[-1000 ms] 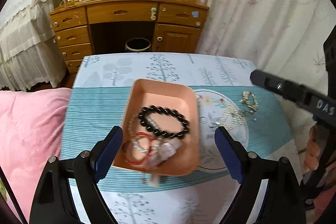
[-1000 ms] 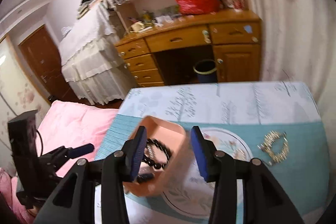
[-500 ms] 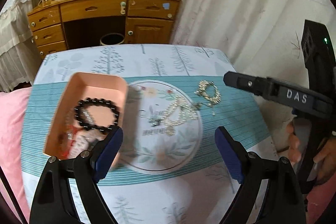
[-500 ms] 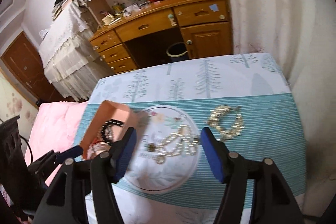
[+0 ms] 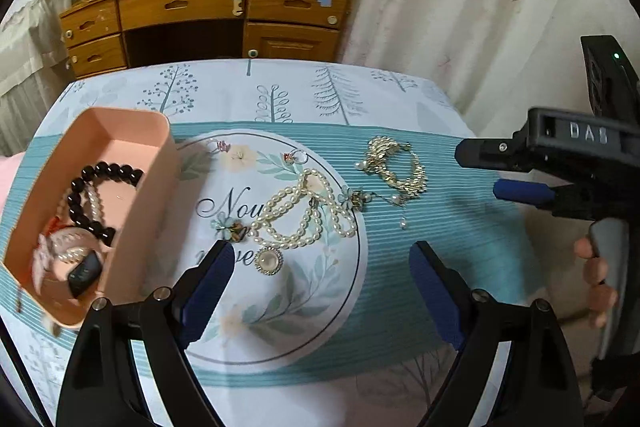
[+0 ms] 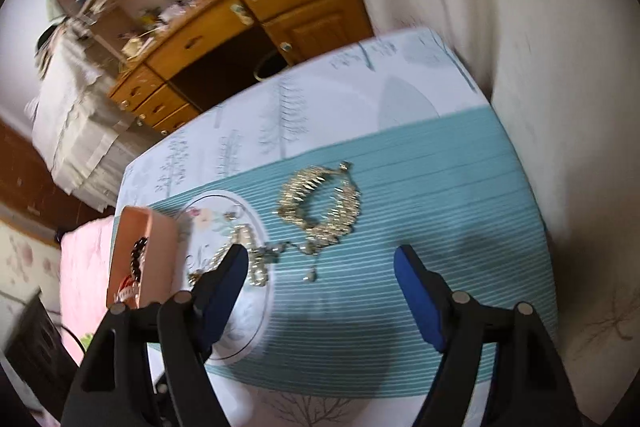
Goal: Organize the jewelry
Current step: 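Move both tools toward the pearl strand and gold hair comb, then grasp the pearl strand with the left tool while the right grasps the gold hair comb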
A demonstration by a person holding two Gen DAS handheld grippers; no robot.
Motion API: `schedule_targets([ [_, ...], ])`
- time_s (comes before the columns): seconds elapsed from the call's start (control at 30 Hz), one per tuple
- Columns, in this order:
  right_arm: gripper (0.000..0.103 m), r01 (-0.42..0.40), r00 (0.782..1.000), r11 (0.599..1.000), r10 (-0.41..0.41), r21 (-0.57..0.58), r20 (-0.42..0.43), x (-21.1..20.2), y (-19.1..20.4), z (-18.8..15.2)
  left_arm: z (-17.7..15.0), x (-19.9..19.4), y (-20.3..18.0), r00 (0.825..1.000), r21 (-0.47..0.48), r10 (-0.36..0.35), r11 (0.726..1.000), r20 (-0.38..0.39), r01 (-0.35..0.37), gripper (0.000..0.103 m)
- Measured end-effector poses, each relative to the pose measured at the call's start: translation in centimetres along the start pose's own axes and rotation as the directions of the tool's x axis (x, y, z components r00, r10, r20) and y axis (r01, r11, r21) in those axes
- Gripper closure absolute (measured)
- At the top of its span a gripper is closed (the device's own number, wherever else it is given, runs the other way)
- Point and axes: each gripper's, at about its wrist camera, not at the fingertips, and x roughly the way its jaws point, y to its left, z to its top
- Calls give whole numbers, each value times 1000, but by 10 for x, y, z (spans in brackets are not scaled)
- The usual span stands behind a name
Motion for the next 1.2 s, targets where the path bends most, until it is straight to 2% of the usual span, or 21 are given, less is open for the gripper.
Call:
schedule_targets([
  [0.1, 27, 1, 999, 1000, 0, 29, -40, 18, -8, 9, -4, 12, -6, 999, 4, 40, 999, 8, -40, 15],
  [0.2, 26, 10, 998, 1000, -9, 9, -68, 31, -8, 14, -4, 23, -12, 997, 38, 73, 997, 26, -74, 15],
  [0.37, 26, 116, 988, 990, -124, -80, -95, 54, 2, 20, 0, 42, -14, 994, 77, 105, 991, 9, -106, 15],
  [0.5, 20, 131, 986, 979, -146, -155, -86, 65, 12, 26, 0, 54, -7, 995, 48, 103, 994, -7, -102, 15],
  [0.67, 19, 184, 975, 945, -210, -269, -71, 76, 28, 29, 4, 63, -10, 990, 102, 142, 985, 12, -143, 17],
  [0.73, 17, 179, 976, 941, -207, -288, -68, 78, 32, 29, 6, 64, -12, 990, 113, 140, 983, 19, -142, 25],
  [0.83, 16, 185, 974, 937, -214, -297, -69, 80, 37, 31, 10, 63, -10, 989, 104, 142, 984, 32, -144, 41],
  [0.9, 16, 181, 975, 935, -211, -306, -69, 81, 38, 32, 11, 62, -6, 988, 90, 149, 984, 42, -152, 59],
  [0.93, 16, 179, 975, 934, -210, -310, -69, 82, 39, 34, 11, 62, -4, 987, 77, 155, 984, 46, -159, 63],
  [1.0, 16, 176, 975, 932, -210, -316, -76, 83, 41, 35, 12, 60, 3, 984, 44, 168, 984, 52, -170, 80],
  [1.07, 16, 173, 974, 930, -210, -325, -80, 85, 45, 37, 12, 59, 10, 983, 4, 175, 985, 56, -175, 91],
  [1.2, 16, 148, 975, 934, -192, -326, -108, 85, 48, 35, 12, 57, 20, 990, -59, 126, 991, 58, -123, 91],
])
